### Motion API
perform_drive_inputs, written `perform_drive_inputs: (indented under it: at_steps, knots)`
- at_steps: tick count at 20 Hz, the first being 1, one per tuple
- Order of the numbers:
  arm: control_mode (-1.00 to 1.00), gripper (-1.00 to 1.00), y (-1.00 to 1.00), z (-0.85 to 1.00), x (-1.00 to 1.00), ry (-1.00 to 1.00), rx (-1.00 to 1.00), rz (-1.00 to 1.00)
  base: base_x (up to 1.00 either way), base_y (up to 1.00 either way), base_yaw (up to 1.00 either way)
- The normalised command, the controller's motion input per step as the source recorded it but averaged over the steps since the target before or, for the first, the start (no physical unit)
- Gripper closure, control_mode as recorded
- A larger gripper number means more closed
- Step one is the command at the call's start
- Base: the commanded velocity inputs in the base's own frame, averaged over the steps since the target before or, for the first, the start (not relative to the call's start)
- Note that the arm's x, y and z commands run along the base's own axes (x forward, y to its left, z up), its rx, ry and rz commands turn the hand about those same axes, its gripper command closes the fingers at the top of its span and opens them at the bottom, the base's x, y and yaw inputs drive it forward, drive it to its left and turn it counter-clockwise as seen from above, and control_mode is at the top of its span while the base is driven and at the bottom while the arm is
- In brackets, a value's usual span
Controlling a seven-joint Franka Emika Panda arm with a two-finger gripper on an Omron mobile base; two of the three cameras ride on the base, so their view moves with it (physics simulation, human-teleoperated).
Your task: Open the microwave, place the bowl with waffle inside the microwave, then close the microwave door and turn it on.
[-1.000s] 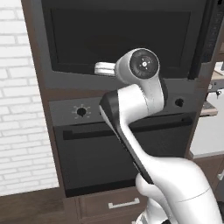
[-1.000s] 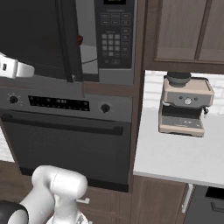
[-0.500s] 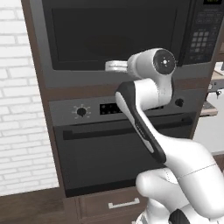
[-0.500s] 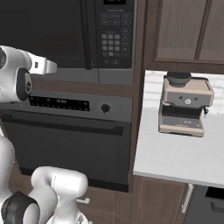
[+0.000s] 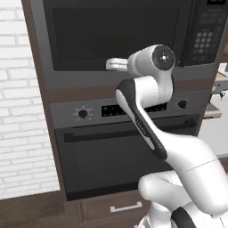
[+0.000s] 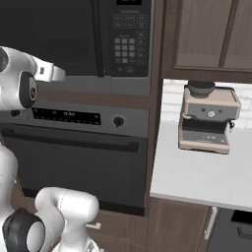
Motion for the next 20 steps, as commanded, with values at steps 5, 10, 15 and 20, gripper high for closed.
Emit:
perform_drive_inputs:
  at_steps: [5,10,15,20]
  knots:
    - [-1.00,-1.00,-0.01,-0.01,0.73,0.00,0.00,0.01,0.00,0.00,0.00]
    - [-1.00,-1.00,-0.16,-0.25,-1.00,-0.07,0.00,0.00,0.00,0.00,0.00]
    - [-1.00,-1.00,-0.54,0.00,-1.00,-0.18,0.06,-0.05,0.00,0.00,0.00]
    - [-1.00,-1.00,-0.97,-0.04,-0.86,-0.15,0.26,-0.09,0.00,0.00,0.00]
